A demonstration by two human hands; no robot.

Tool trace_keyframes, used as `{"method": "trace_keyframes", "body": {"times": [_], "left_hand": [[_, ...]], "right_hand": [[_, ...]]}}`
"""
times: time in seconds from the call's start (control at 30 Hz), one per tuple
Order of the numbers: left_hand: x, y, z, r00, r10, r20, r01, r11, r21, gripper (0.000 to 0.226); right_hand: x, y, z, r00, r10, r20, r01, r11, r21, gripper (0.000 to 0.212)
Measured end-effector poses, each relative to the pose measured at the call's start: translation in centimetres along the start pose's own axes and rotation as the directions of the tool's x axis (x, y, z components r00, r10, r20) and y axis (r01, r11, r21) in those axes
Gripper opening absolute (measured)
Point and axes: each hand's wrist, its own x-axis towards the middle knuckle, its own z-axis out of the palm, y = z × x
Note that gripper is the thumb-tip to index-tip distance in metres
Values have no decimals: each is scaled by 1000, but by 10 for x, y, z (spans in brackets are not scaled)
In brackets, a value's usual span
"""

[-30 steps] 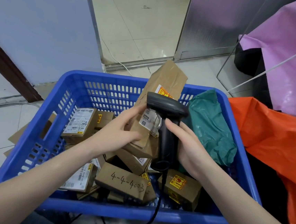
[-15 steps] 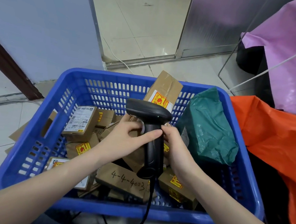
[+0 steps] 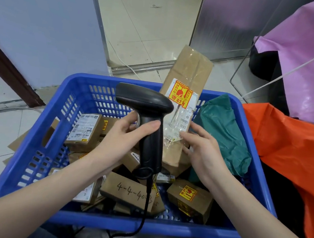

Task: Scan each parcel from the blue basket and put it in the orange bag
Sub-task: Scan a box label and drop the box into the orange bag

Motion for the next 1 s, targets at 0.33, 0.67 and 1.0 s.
{"method": "trace_keyframes", "body": {"times": [0.33, 0.67, 1.0], "left_hand": [[9, 7, -6, 988, -134, -77, 118, 976, -181, 29], [14, 18, -9, 991, -25, -135, 13, 996, -85, 46], [27, 24, -36, 989, 53, -141, -48, 998, 33, 45]], "right_hand": [[-2, -15, -2, 992, -59, 113, 75, 986, -149, 51], [1, -33, -5, 999, 20, 49, -16, 996, -83, 77], [0, -34, -7, 999, 31, 5, -29, 968, -249, 84]]}}
